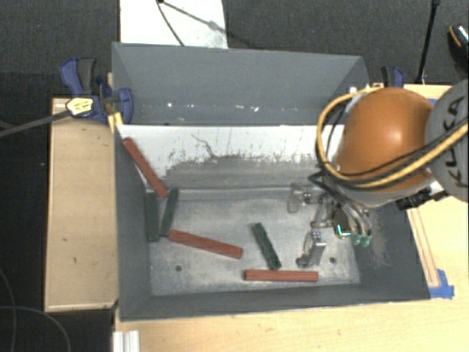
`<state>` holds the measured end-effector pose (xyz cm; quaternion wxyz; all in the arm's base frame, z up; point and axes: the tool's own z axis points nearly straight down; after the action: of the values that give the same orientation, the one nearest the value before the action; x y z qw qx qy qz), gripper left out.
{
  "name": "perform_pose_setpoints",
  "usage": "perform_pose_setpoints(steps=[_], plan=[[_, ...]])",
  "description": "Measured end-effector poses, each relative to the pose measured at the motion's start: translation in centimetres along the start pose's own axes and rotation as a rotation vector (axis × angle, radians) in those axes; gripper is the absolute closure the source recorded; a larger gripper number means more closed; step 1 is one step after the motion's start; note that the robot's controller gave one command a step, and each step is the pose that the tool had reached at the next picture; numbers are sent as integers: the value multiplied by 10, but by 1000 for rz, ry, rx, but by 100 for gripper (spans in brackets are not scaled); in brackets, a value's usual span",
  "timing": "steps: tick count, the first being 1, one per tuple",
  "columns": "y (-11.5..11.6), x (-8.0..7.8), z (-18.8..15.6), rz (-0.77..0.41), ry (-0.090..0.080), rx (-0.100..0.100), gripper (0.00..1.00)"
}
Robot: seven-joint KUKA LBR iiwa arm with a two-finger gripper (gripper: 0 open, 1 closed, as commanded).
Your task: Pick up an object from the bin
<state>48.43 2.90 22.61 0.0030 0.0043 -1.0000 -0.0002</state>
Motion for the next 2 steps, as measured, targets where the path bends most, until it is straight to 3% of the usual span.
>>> perform_pose_setpoints(steps=[1,2], plan=[[53,-11,115,98,0,-1,0],[81,-26,158,64,-2,0,0]])
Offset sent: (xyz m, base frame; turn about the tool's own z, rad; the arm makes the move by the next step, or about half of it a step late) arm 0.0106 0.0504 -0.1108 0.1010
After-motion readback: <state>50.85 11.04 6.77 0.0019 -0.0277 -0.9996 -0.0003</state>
